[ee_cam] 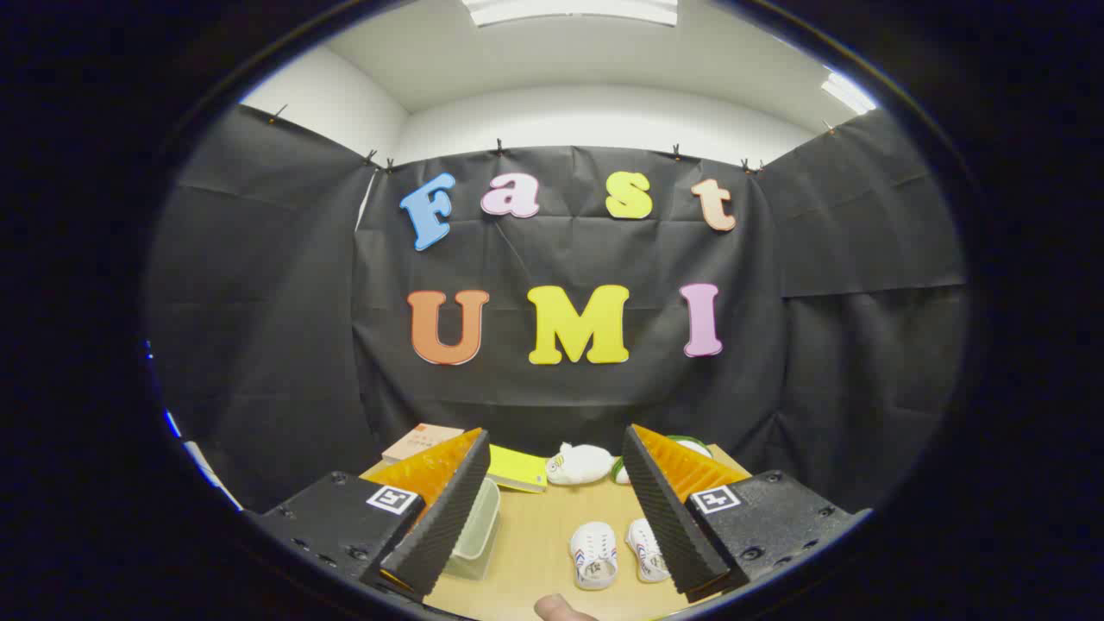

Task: Open the storage box then place both shoes into the box .Put the left shoe in first, then the right shoe, with the right side of both shoes facing outward in a uniform manner.

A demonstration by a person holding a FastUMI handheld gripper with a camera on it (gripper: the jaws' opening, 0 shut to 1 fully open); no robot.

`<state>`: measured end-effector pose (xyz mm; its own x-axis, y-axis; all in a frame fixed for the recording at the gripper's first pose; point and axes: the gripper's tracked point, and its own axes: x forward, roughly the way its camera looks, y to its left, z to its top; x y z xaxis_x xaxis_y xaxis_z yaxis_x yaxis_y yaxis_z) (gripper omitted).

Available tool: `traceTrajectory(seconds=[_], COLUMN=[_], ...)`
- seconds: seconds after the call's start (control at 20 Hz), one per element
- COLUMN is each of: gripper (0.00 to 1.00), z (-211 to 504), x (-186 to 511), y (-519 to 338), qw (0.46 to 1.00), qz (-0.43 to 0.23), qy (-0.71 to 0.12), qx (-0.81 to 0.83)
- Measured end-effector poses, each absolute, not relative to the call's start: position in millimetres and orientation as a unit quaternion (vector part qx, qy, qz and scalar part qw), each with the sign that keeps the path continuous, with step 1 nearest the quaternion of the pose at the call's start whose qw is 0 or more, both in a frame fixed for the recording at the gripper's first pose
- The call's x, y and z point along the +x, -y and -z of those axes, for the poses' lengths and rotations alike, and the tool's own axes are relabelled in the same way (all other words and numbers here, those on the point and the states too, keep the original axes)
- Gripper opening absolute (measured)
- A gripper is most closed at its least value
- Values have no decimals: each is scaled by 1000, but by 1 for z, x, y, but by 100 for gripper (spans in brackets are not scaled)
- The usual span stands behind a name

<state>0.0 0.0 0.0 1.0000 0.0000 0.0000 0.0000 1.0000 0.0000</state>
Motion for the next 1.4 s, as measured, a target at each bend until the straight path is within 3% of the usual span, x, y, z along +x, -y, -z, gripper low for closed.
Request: traceTrajectory(seconds=[1.05, 1.4], gripper=[99, 99], z=[8, 43], x=[42, 87], y=[2, 6], qw=[999, 997], qz=[23, -34], qy=[-24, -70], qx=[-5, -3])
